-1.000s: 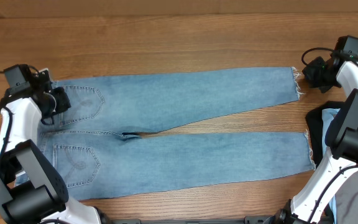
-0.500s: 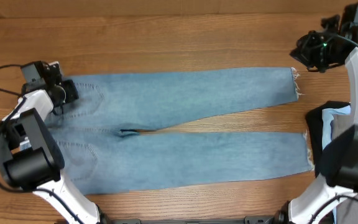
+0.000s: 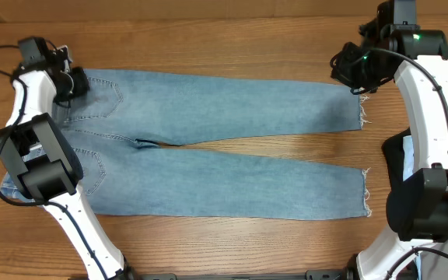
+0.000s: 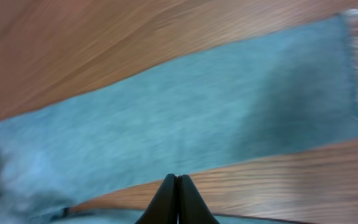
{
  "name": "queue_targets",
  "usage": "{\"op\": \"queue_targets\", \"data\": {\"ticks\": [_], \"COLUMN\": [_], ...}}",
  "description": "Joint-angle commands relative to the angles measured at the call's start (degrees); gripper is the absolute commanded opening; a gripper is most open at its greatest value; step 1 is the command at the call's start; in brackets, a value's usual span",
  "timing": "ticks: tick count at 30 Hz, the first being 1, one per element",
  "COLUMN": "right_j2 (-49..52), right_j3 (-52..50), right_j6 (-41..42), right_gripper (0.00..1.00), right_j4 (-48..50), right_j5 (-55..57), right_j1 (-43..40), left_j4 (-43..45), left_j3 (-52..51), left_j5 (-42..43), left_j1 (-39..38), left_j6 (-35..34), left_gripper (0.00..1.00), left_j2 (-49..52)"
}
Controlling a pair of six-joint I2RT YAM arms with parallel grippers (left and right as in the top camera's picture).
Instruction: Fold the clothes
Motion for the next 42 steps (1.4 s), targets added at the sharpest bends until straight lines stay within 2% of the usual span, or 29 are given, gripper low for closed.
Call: {"op": "queue_targets", "data": {"ticks": [1,4,10,15,19,23,27,31,32,36,37,40,42], "right_j2": [2.6,5.4,12.4,19.6,26.0,27.7,27.7,27.5,27.4,25.6,25.3,25.2,25.2], "right_j3": [-4.3,-8.6,-11.7,-11.7,-11.7,-11.6,-9.2,-6.5,-5.5,-2.5,-2.5,-3.1,-3.8], "right_j6": [3.2,5.9,14.7,14.7,14.7,14.7,6.4,-1.4,-2.7,-4.4,-4.2,-3.4,-3.5], "right_gripper": [0.04,0.04,0.04,0.04,0.04,0.04,0.04,0.04,0.07,0.42,0.47,0.49,0.48], "right_j4": [1.3,4.4,6.3,11.6,17.4,19.5,20.5,18.0,16.4,7.8,5.9,-0.3,-0.7], "right_j5": [6.8,9.2,21.1,23.2,26.4,24.4,14.5,4.4,2.5,-0.3,-0.3,-0.3,-0.3], "right_j1": [-1.2,-1.2,-1.5,-2.8,-5.1,-9.0,-12.9,-14.4,-14.7,-15.5,-15.6,-15.8,-15.8], "left_j4": [-8.3,-16.6,-27.3,-36.5,-45.5,-51.6,-54.9,-57.5,-57.5,-57.5,-57.5,-57.5,-57.5], "left_j3": [12.0,19.1,23.6,23.6,23.6,23.3,23.3,23.3,23.1,22.9,22.7,20.0,17.0], "left_j5": [-0.3,-0.2,0.3,-0.4,-4.7,-9.6,-11.3,-11.3,-11.3,-10.6,-10.3,-7.8,-7.7], "left_j1": [-0.4,-0.5,-0.9,-1.0,-0.8,-0.2,2.6,5.0,5.6,8.7,9.3,12.7,14.7], "left_j6": [0.9,1.0,1.1,1.1,0.5,-1.4,-7.2,-7.7,-7.7,-7.8,-7.8,-7.7,-7.7], "left_gripper": [0.26,0.3,0.38,0.41,0.52,0.52,0.53,0.51,0.5,0.5,0.5,0.5,0.49], "left_j2": [-2.5,-5.4,-14.0,-20.8,-22.1,-21.9,-21.9,-21.9,-21.9,-22.4,-22.5,-24.8,-26.8]}}
